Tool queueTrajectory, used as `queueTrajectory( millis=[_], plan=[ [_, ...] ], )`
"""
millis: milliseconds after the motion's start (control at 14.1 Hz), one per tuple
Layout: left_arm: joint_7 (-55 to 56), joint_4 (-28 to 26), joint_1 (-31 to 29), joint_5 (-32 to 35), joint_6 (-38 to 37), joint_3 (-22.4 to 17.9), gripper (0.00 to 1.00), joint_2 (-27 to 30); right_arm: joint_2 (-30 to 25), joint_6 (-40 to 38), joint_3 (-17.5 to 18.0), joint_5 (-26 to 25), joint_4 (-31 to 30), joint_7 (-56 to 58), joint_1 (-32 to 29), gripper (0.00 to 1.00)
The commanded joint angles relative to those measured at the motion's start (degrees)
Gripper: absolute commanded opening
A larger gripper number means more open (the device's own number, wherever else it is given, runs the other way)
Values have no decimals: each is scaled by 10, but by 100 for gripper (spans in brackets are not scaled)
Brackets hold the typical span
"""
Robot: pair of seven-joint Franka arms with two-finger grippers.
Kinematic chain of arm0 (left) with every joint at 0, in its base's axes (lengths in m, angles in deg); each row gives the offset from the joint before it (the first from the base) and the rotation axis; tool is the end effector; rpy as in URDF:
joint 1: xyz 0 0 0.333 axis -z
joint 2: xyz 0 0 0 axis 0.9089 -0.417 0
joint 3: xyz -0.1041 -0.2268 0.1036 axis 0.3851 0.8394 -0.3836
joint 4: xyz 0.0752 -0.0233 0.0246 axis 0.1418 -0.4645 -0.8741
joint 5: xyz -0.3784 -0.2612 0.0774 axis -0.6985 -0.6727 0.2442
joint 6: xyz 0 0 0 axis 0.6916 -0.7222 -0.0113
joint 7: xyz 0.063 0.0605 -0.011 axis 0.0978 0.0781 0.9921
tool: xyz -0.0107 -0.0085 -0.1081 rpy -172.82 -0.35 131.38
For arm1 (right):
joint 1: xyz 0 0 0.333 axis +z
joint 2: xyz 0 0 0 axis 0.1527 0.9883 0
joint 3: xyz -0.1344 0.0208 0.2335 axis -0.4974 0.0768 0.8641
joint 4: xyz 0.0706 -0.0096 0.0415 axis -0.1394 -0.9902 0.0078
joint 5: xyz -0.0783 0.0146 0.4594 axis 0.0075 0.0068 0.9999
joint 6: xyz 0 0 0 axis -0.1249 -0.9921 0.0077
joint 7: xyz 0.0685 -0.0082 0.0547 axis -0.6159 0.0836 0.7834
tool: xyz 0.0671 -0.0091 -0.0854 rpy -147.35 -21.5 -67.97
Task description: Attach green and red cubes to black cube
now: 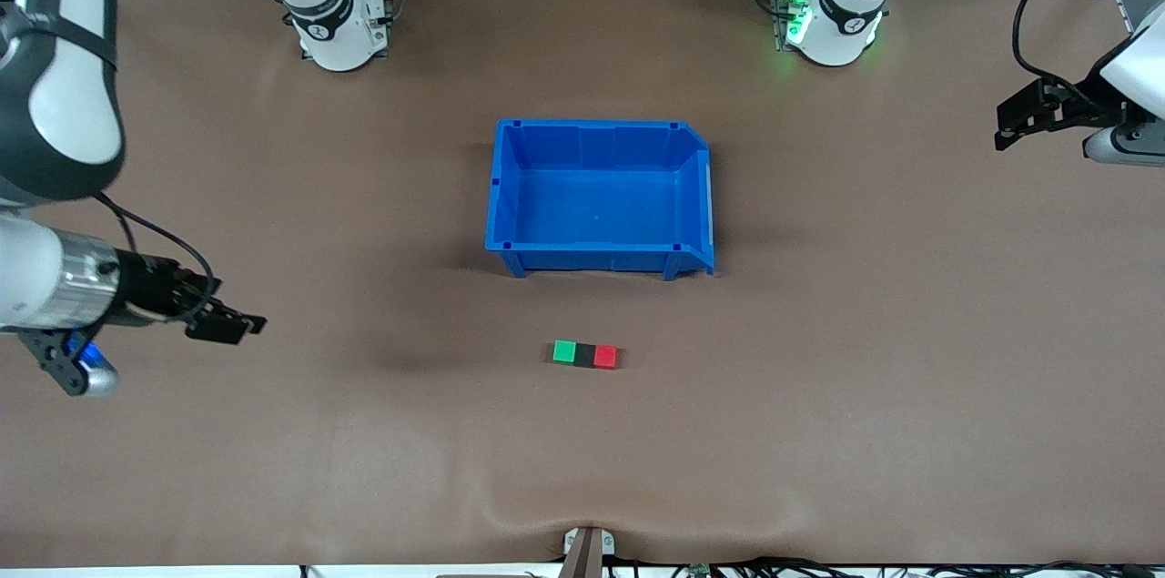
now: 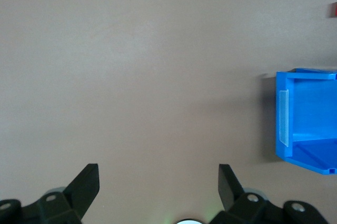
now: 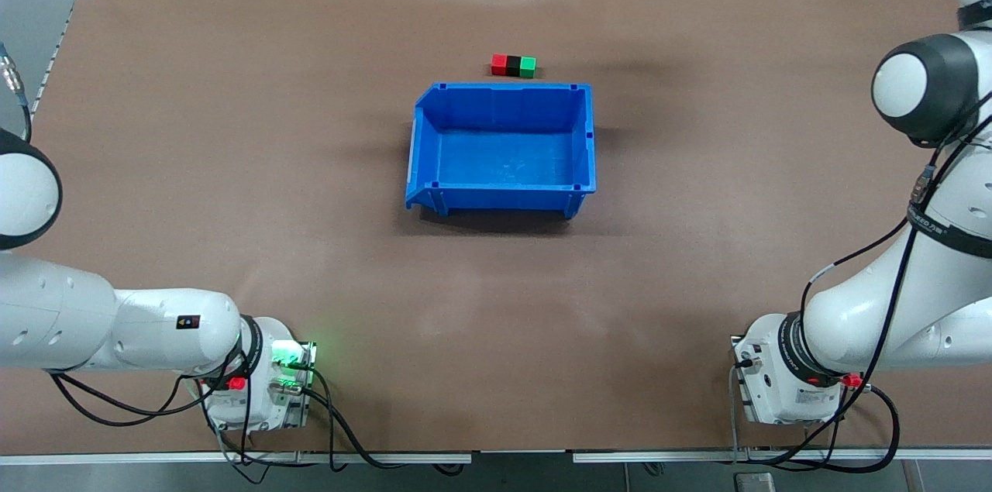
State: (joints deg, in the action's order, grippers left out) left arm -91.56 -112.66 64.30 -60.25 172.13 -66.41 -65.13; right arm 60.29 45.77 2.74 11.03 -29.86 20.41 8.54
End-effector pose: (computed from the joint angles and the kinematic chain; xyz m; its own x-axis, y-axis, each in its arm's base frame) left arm 0.6164 -0.0342 0.5942 0.9912 -0.1324 0.0085 -0.1316 -0.9892 -0.0639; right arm 0.7406 0.0566 0.4902 0.8477 -0.4848 -0.2156 -0.5181 -0.8439 -0.1395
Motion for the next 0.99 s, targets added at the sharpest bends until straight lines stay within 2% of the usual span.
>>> queueTrajectory(
  millis=[0,283,425,709,921],
  plan=[
    [8,4,-1,-6,-1,2,100,1,-56,-19,13,-50,-37,73,-9,100],
    [8,4,-3,-6,0,11,100,1,-104,-74,14,-76,-38,167,-27,100],
    [8,4,-3,-6,0,11,100,1,-128,-92,14,-110,-38,232,-28,100],
    [8,3,-3,-6,0,11,100,1,-158,-114,14,-122,-39,242,-27,100],
    [8,3,-4,-6,0,11,100,1,-194,-116,13,-140,-73,274,-28,100]
  ],
)
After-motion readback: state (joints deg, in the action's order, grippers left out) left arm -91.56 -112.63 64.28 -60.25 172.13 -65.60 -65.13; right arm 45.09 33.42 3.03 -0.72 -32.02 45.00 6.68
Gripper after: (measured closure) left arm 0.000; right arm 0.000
